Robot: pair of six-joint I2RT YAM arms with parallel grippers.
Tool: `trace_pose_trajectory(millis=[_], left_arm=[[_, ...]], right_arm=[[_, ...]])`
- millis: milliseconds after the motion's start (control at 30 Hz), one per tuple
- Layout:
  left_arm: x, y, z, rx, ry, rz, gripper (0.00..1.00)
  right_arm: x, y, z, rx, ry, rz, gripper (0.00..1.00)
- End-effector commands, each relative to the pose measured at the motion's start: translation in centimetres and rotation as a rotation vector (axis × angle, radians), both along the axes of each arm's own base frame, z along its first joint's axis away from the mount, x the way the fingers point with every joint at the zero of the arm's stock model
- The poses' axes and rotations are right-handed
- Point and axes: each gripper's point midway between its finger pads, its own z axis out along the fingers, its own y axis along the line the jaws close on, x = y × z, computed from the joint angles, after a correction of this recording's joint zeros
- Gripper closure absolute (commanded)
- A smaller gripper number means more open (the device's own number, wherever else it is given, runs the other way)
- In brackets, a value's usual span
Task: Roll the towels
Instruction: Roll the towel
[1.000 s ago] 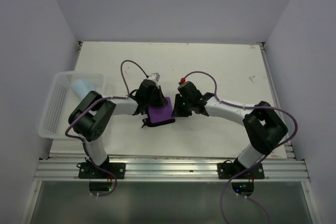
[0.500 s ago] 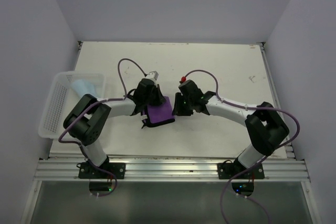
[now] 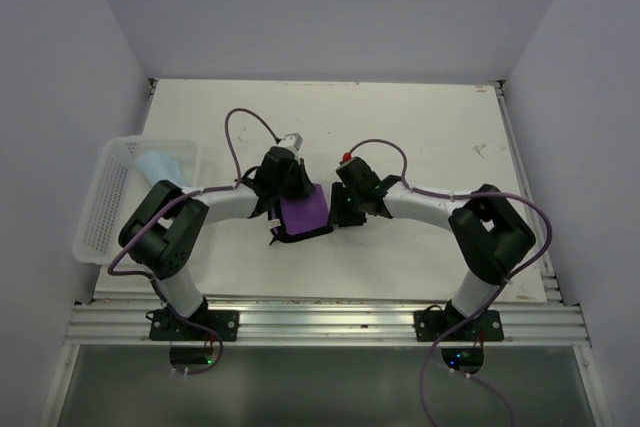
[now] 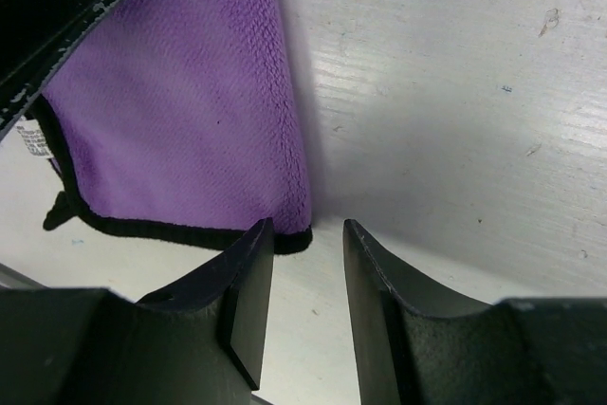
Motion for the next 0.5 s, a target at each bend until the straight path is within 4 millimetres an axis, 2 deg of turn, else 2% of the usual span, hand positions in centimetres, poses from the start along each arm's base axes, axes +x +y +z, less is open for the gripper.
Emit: trace_pose_trajectory(millis=[0, 133, 467], left_arm=[[1.6, -0.3, 2.7, -0.004, -0.078, 0.002, 1.00], [1.7, -0.2, 2.8, 0.001, -0.079, 0.006, 1.00], [1.6, 0.1, 2.7, 0.011, -0.076, 0.012, 1.00]], right_arm=[[0.5, 0.7, -0.1, 0.039, -0.002, -0.009, 0.60], [0.5, 1.2, -0.4, 0.061, 0.008, -0.011, 0.60], [-0.5, 0.8, -2.4, 0.066, 0.053, -0.034, 0.62]])
